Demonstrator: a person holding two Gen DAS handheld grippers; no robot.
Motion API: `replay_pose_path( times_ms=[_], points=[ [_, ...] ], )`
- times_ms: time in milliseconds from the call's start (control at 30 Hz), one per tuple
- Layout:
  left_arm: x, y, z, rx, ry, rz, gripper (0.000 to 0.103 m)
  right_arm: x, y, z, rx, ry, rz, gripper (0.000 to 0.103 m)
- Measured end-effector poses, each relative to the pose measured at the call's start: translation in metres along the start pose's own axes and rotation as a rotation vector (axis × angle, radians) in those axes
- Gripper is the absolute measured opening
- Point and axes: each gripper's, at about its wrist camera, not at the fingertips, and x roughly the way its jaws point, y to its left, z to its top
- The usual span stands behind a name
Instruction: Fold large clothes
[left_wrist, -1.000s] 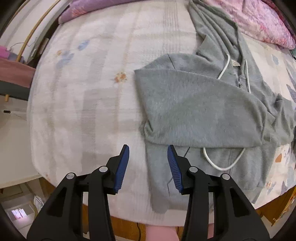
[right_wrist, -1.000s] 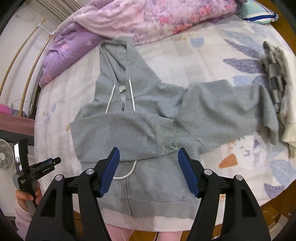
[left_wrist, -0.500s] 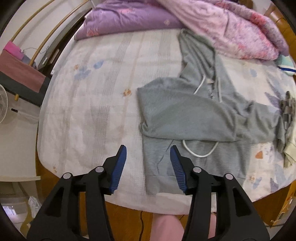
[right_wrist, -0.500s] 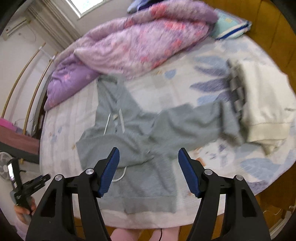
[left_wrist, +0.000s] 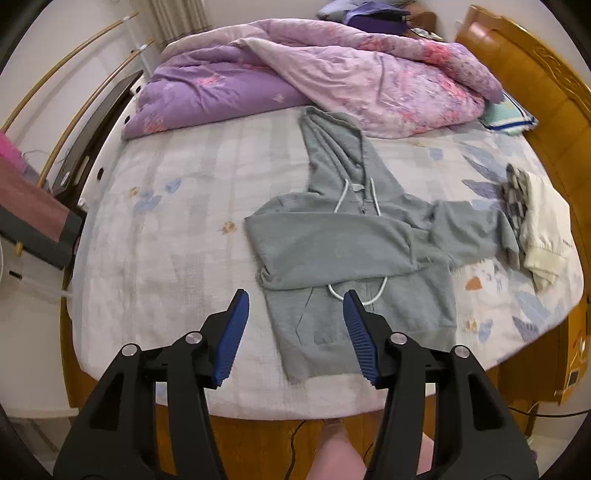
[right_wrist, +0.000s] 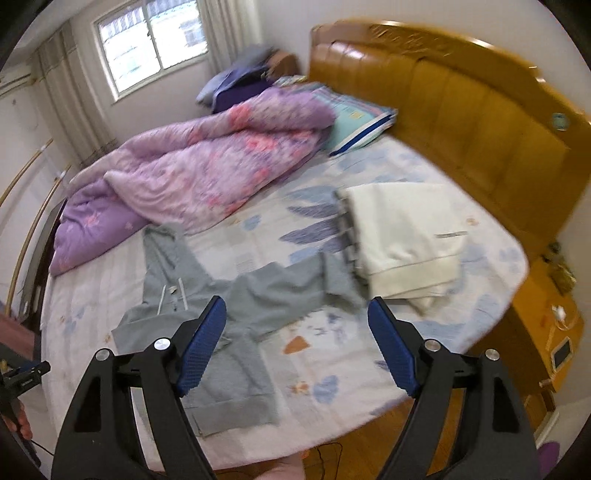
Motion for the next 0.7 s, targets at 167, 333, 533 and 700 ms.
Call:
replay_pose_path(
  times_ms=[167, 333, 533, 700],
  points=[
    [-0.018, -0.01, -0.016, 0.036, -0.021, -0.036, 0.054, -0.06, -0.025, -0.037, 0.047, -0.03, -0.062, 0.076],
    [-0.031, -0.027, -0.024, 0.068, -0.031, -0.072, 0.054, -0.091, -0.036, -0.063, 0.101, -0.045, -0.075, 0.077],
    [-0.037, -0.063, -0.019, 0.14, -0.042, -0.092, 0.057, -0.086, -0.032, -0.073, 0.128, -0.037, -0.038, 0.08],
    [-0.035, -0.098, -0.006, 0.184, -0.04, -0.101, 0.059, -0.065, -0.038, -0.059, 0.129, -0.016, 0.007, 0.08]
  ],
)
